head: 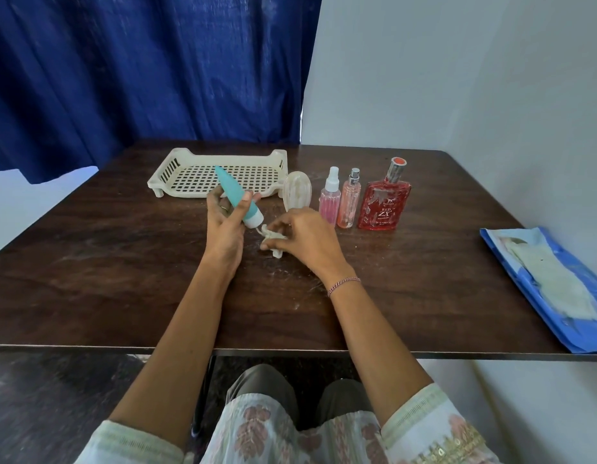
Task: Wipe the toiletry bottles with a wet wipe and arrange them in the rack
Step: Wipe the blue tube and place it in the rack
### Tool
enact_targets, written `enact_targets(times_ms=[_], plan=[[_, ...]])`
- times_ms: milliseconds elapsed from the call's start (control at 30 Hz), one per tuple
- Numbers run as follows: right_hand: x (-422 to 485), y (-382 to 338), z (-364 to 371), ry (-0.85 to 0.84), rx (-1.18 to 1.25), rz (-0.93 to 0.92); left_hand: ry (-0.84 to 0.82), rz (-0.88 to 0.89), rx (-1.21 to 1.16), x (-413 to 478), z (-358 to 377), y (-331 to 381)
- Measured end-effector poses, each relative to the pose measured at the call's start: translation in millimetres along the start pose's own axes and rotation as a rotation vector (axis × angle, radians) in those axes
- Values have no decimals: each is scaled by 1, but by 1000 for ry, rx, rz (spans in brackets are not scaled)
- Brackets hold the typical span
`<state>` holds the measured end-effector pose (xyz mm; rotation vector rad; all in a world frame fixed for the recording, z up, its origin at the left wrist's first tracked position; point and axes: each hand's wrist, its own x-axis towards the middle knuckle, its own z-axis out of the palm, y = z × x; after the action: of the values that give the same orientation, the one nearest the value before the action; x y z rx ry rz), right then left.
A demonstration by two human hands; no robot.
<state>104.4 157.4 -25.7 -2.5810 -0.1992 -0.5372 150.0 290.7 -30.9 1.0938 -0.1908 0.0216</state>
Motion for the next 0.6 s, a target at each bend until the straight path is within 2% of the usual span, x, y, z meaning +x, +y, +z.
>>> enact_targets(times_ms=[67,133,233,400,500,600], plan=[[1,2,0,29,106,-18,4,9,34,1,-3,-1],[1,4,0,126,262,21,14,26,72,0,-3,-1],[0,-1,3,262,369,42,46,60,88,-4,-1,0],[5,-20,12,291,396,0,96,127,161,-11,4,4],[15,-27,12,314,445,52,117,169,209,-7,2,14],[29,-37,10,260,534,122,151,190,244,2,-9,28]])
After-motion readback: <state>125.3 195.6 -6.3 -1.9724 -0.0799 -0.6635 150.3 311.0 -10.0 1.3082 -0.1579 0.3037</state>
